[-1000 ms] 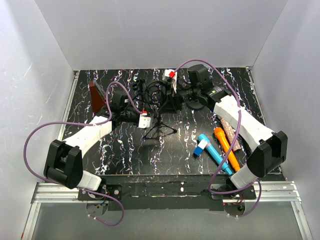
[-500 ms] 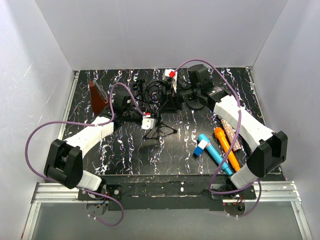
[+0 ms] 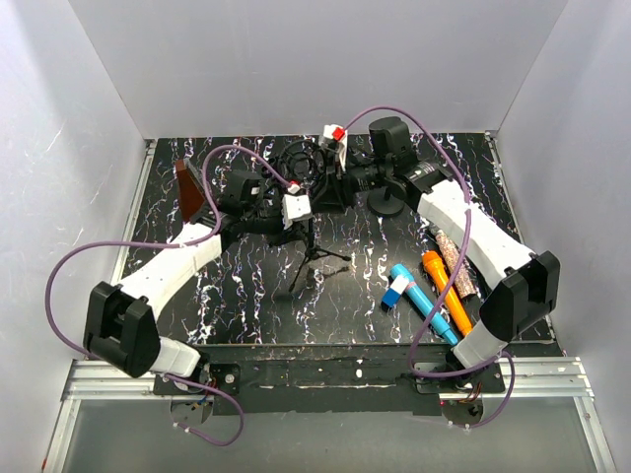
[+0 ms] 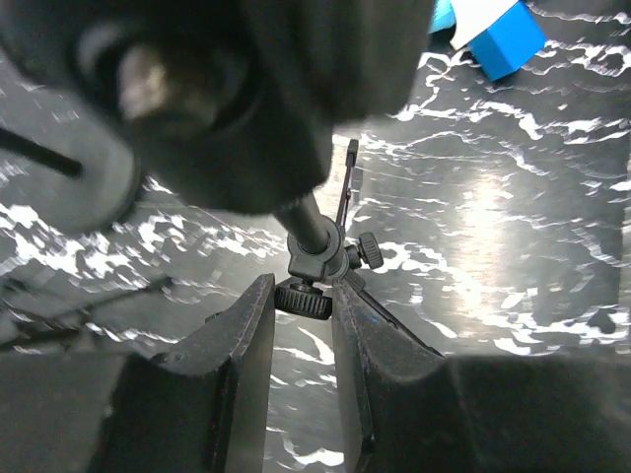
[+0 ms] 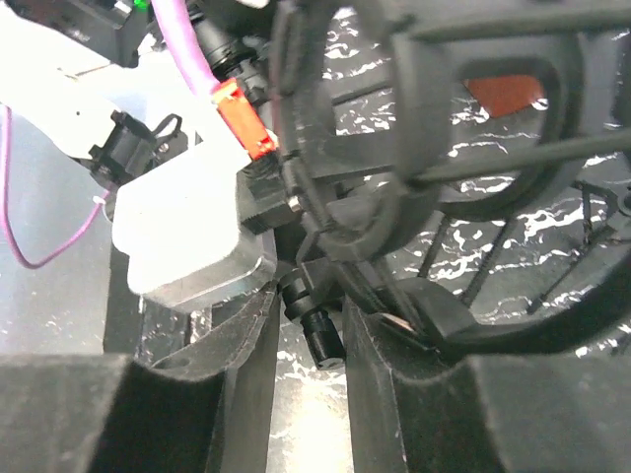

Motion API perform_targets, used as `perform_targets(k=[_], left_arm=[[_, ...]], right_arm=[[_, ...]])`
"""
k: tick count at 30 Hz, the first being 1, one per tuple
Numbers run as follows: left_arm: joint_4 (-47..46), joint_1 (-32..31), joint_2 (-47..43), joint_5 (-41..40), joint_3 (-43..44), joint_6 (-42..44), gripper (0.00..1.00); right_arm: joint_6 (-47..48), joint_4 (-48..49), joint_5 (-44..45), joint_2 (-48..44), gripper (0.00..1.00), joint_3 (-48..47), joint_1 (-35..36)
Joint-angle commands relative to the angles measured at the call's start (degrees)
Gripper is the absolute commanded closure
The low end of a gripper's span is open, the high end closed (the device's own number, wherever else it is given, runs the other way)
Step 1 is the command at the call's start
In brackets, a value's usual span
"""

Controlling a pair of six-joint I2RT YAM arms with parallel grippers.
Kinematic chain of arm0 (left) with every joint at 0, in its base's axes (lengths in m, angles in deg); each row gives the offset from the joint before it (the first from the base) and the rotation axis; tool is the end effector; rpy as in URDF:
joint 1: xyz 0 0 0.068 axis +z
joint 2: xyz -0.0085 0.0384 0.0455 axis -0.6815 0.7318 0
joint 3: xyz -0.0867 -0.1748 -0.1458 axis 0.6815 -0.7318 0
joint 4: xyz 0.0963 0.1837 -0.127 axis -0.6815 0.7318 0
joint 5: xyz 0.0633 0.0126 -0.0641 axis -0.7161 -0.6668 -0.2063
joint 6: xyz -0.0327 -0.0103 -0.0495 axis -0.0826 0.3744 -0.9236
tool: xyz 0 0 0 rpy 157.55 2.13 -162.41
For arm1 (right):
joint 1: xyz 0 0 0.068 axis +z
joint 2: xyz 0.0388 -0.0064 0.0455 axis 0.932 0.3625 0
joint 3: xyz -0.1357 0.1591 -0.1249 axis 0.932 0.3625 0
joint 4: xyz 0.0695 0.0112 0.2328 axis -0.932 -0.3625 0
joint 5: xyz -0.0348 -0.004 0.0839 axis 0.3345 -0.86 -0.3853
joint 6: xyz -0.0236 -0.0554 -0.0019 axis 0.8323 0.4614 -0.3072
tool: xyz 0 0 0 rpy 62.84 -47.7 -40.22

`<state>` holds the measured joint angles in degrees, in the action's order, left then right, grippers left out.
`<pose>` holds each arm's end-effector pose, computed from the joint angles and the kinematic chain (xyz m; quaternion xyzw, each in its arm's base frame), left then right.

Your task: Remove the microphone from the stand

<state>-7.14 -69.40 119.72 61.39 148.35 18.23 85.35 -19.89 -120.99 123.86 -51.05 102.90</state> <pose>0.2514 -0.1584 0.2545 0.6174 0.6072 -0.2626 0.4257 0.2668 0.2225 0.3579 -0.5009 0.6209 0.4517 0.3994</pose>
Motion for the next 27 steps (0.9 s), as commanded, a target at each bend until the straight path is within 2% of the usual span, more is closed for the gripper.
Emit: perform_targets(k=[1,5,8,12,16,20,24,27], left_arm=[[8.13,-4.31,-7.2,-6.67,3.28,-20.33,1.0],[11.06,-8.02,-10.54,-8.17,1.1,-25.68,1.0],[6.42,-7.93,-14.14,-15.19,-4.7,-28.68,1.0],[-1.67,-7.84,-19.67,-18.1,-10.42,-30.18,1.0],[-6.51,-7.84,-20.83,-18.64,-12.79,-27.55,1.0],[-12.93,-7.67,-20.13,-21.71,-14.38,-28.94,1.0],[-14.7,-5.04,-18.63,-23.82,-13.16,-36.93,1.0],[-13.12,-1.18,-17.49,-20.94,-10.53,-44.75,1.0]], right_arm=[[-5.26,3.96,-3.87,1.44,0.99,-4.55,-0.14],[-5.89,5.73,-5.55,2.23,0.99,-3.42,0.56],[-6.67,7.04,-3.89,1.71,0.99,-0.43,0.83],[-6.68,7.23,0.06,0.04,0.99,2.56,0.83],[-6.25,4.06,2.36,0.91,0.99,0.55,0.74],[-3.79,0.28,2.71,2.75,0.99,-3.58,0.48],[-2.99,2.91,3.94,3.46,0.99,-4.29,-0.14],[-3.6,4.93,4.82,3.81,0.99,-3.94,-0.4]])
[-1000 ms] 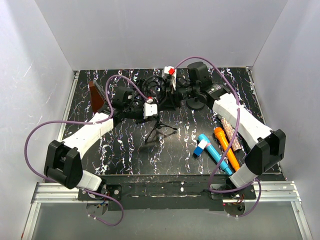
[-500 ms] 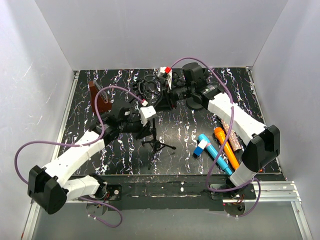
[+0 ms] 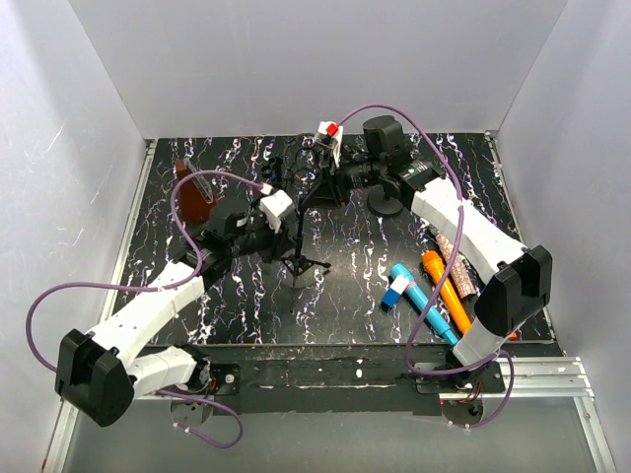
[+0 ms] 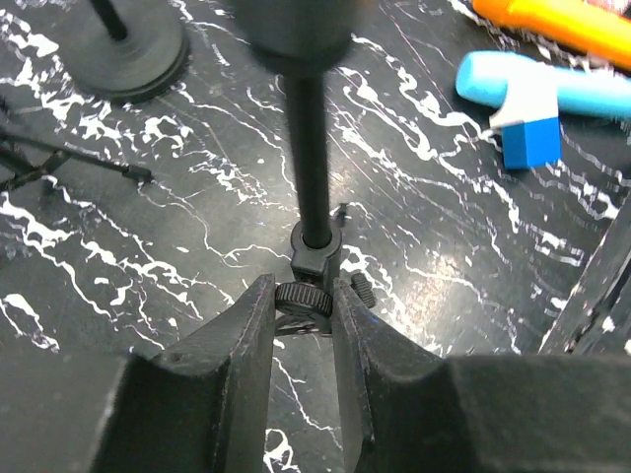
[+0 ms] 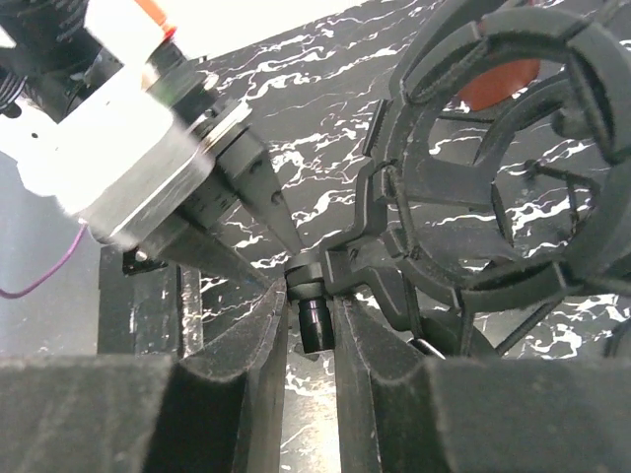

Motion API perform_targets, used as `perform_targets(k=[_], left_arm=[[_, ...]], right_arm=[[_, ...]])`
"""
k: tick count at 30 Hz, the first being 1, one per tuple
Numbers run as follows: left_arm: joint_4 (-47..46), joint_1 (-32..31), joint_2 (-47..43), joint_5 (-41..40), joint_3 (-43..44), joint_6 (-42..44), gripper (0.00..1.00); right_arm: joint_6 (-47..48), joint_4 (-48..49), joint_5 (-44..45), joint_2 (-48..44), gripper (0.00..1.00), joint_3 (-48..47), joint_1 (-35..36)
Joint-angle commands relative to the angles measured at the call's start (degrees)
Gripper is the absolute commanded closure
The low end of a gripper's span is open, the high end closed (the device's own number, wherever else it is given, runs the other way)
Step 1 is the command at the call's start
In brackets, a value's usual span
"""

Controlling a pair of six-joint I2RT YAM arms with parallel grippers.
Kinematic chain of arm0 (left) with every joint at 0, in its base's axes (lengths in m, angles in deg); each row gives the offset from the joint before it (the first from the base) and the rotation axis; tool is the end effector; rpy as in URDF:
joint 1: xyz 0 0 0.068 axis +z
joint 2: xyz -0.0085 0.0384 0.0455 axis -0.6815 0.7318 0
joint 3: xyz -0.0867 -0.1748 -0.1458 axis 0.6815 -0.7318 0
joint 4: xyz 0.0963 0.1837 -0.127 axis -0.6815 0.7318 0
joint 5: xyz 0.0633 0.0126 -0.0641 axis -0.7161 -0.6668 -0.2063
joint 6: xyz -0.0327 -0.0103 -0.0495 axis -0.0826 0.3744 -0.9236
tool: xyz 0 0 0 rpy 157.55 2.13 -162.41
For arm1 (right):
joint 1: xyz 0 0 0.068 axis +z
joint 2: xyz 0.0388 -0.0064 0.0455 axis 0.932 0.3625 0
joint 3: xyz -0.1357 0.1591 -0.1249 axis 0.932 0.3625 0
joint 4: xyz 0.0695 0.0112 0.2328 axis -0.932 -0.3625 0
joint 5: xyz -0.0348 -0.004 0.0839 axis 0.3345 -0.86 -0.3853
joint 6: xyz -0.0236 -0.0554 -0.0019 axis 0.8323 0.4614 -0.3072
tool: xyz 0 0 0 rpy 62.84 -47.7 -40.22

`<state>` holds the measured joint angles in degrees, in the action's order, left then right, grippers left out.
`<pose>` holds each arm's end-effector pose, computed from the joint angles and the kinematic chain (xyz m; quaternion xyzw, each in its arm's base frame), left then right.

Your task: Remove the microphone from the stand

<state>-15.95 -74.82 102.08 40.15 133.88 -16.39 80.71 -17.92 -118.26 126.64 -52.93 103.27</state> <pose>0.2028 -0.1447 0.2593 0.3928 0.7627 -0.2446 0.4517 0.2780 0.2313 0.3549 -0.4709 0.6455 0.4521 0.3964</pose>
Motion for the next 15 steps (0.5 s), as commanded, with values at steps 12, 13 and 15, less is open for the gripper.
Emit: perform_targets(k=[12,13,15], left_arm=[[-2.81,12.52,6.38,17.71,6.5,-24.2,1.0],[-2.2,12.96,6.91,19.72,6.85,-24.91,1.0],[-1.41,13.92,8.32,23.15,7.29,-25.53,1.0]], right_arm=[[6.2,3.94,-1.51,-0.28,0.99,0.23,-1.12],[7.26,3.85,-1.69,-0.37,0.99,0.14,-1.12],[8.93,4.11,-2.22,-0.63,0.99,0.31,-1.04]])
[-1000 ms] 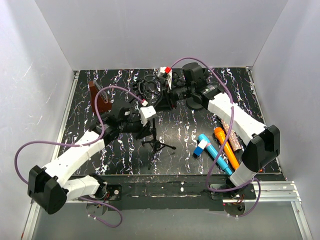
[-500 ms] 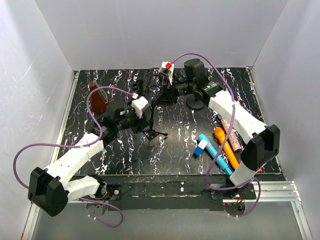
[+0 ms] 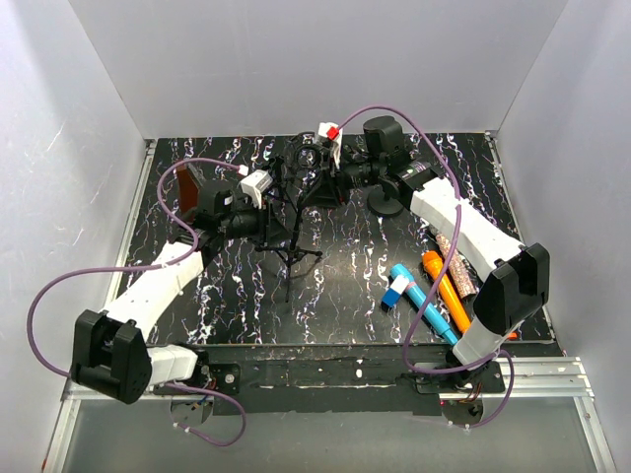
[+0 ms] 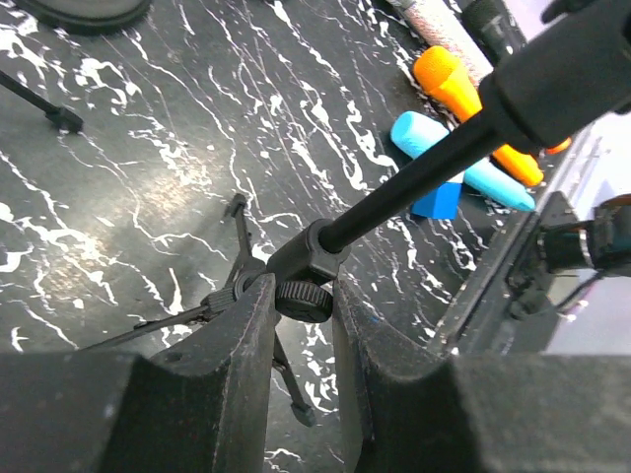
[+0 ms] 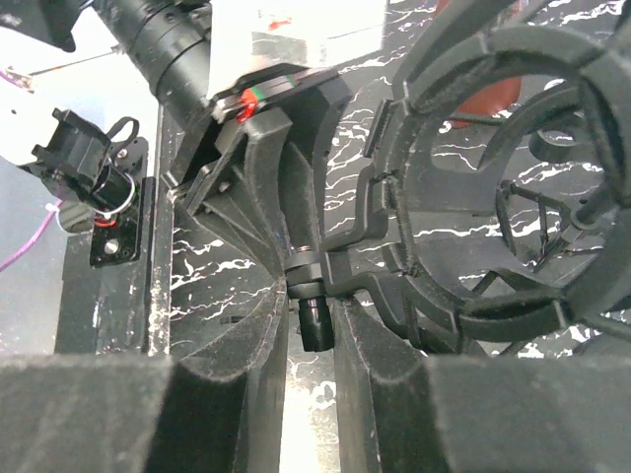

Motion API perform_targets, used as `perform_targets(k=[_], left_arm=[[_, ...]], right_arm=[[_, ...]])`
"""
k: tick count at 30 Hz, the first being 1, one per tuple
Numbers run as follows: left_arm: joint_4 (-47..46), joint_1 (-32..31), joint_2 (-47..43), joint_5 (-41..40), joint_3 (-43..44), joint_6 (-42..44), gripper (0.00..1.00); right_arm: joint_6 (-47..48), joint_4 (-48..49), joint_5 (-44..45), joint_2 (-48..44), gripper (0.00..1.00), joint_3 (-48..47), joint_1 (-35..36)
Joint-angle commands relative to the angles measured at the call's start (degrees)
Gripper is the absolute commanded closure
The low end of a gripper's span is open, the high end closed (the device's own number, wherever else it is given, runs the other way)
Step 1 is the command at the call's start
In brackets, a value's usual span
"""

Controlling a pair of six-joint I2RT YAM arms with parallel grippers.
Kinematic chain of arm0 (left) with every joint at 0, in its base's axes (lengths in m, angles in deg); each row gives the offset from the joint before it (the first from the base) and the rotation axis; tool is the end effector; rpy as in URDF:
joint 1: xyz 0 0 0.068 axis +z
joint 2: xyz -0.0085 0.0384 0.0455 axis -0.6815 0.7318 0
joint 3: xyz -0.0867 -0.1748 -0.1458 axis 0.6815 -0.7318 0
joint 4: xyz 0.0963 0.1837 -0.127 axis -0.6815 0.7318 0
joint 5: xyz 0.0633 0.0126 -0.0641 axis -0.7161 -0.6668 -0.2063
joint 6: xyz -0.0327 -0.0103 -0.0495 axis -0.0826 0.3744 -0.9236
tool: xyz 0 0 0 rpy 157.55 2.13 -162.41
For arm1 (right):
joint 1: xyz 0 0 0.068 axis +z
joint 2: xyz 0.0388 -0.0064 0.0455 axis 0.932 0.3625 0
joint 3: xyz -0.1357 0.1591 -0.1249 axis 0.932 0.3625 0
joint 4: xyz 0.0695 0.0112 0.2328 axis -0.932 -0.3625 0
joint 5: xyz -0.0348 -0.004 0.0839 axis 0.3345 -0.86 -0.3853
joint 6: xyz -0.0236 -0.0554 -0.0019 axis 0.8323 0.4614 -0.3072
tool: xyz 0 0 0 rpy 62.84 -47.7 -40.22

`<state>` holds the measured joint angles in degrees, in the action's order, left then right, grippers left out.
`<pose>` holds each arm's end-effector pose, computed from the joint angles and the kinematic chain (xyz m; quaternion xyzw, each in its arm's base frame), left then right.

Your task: Remove the microphone from the stand

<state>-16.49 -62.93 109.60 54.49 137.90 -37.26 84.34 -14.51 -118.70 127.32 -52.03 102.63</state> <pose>0.2437 -0.1159 0.2547 0.2139 0.8238 -0.3750 0.3674 0.2847 0.2312 0.3515 -0.4909 0.6217 0.4388 0.4242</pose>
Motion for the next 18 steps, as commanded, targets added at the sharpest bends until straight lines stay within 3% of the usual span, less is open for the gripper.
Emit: perform_targets(k=[1,10,15,18], left_arm=[[-0.43,2.73,1.5,10.22,3.53,-5.01,1.0],[6.33,6.17,8.36,19.73,9.15,-7.3,1.0],[22.57,6.43,15.46,21.57,16.96,-0.1,1.0],[37.49,6.52,23.71,26.56,24.25,3.59,1.0]], right_arm=[[5.92,1.05,-1.96,-1.66,0.99,-0.49,-0.4],[10.84,2.9,-2.75,-4.21,0.99,2.49,0.39],[12.43,3.95,-3.8,-4.3,0.99,3.72,0.56],[12.43,6.41,-4.59,-4.21,0.99,4.43,0.56]])
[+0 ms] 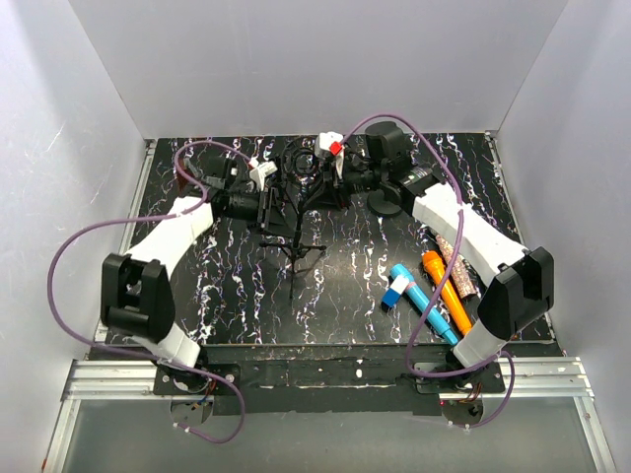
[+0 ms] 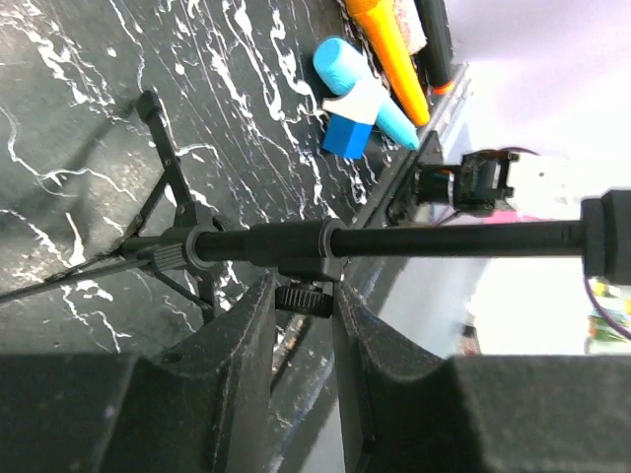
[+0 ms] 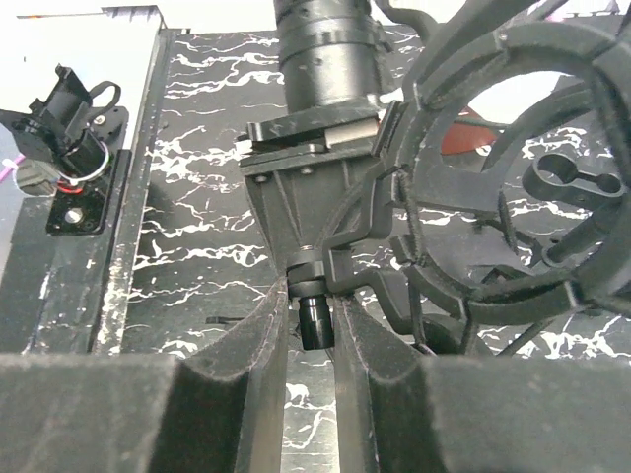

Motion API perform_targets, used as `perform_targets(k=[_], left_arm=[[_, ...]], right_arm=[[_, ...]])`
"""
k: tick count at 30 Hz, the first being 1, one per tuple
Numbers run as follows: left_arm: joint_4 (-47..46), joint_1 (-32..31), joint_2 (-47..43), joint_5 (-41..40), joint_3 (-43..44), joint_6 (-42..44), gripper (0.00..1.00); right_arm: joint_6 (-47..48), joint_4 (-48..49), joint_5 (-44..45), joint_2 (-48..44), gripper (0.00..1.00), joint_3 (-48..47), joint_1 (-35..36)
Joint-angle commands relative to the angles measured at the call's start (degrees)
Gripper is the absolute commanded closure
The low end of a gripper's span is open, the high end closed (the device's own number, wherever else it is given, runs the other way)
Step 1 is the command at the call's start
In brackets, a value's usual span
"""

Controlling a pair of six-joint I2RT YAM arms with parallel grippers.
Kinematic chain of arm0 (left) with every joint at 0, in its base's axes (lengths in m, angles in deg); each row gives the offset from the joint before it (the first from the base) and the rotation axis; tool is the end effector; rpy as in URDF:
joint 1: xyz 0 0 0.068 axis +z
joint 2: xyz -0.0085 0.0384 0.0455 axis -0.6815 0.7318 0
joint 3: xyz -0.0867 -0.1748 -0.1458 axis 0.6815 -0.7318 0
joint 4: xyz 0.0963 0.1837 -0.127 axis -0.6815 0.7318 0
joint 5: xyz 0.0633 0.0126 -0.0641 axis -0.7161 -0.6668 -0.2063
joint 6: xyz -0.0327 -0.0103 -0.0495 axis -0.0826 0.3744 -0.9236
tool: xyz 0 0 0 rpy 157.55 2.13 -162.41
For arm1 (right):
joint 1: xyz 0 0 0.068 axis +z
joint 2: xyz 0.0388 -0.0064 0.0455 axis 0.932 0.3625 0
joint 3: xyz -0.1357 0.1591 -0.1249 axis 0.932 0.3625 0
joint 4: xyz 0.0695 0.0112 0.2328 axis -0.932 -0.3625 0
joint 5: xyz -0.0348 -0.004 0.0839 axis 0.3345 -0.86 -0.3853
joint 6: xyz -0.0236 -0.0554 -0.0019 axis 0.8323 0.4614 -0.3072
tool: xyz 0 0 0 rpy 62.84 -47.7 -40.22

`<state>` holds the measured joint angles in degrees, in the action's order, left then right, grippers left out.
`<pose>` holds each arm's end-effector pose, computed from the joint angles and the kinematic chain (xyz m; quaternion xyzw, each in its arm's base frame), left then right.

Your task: Remove the microphone from the stand

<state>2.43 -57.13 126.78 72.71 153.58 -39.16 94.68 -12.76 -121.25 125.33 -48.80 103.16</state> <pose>0.2859 -0.1091 0.2408 0.1547 0.8464 -0.4793 0.1733 0.2750 0.2303 0.3485 -0.5545 0.5576 0.4163 0.4564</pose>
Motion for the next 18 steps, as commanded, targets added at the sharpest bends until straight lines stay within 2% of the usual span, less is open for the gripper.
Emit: perform_targets(k=[1,2,3,4,7,8,9,10,11,12,15,18], left_arm=[[22.36,1.25,9.61,11.32,10.17,5.68,1.0],[21.61,2.39,10.6,16.48,8.27,3.68,1.0],[16.3,3.96,10.0,21.14,5.12,-1.56,1.0],[10.42,4.94,9.56,22.67,3.35,-7.09,1.0],[8.95,5.82,9.64,25.4,3.42,-8.99,1.0],[8.43,5.91,9.38,25.41,3.59,-9.17,0.92],[9.12,5.91,9.12,24.54,4.21,-8.48,0.72],[10.61,6.0,8.94,22.62,5.17,-6.64,0.6],[12.71,6.17,8.59,21.03,6.31,-4.27,0.52],[14.73,6.26,8.15,18.06,7.54,-1.29,0.48],[23.17,6.18,7.18,4.18,11.76,9.86,0.45],[22.07,6.18,2.63,-6.03,11.17,20.86,0.43]], right_arm=[[2.18,5.1,-2.12,-2.22,0.99,1.28,0.13],[2.09,5.54,-2.21,-2.22,0.99,1.37,0.04],[2.09,5.89,-2.3,-2.13,0.99,1.46,0.04],[2.09,6.33,-2.3,-2.22,0.99,1.63,0.04],[2.18,6.95,-2.48,-2.83,0.99,2.33,0.04],[2.01,7.21,-2.65,-3.01,0.99,2.51,0.04],[2.01,7.3,-2.74,-3.1,0.99,2.69,0.04],[1.92,7.48,-2.83,-3.1,0.99,2.77,0.13],[1.66,7.65,-2.74,-2.93,0.99,2.86,0.04],[1.39,7.83,-2.65,-2.75,0.99,2.78,0.04],[0.52,8.36,-2.39,-2.22,0.99,2.42,0.04],[-1.33,9.41,-2.13,-1.35,0.99,1.73,0.04]])
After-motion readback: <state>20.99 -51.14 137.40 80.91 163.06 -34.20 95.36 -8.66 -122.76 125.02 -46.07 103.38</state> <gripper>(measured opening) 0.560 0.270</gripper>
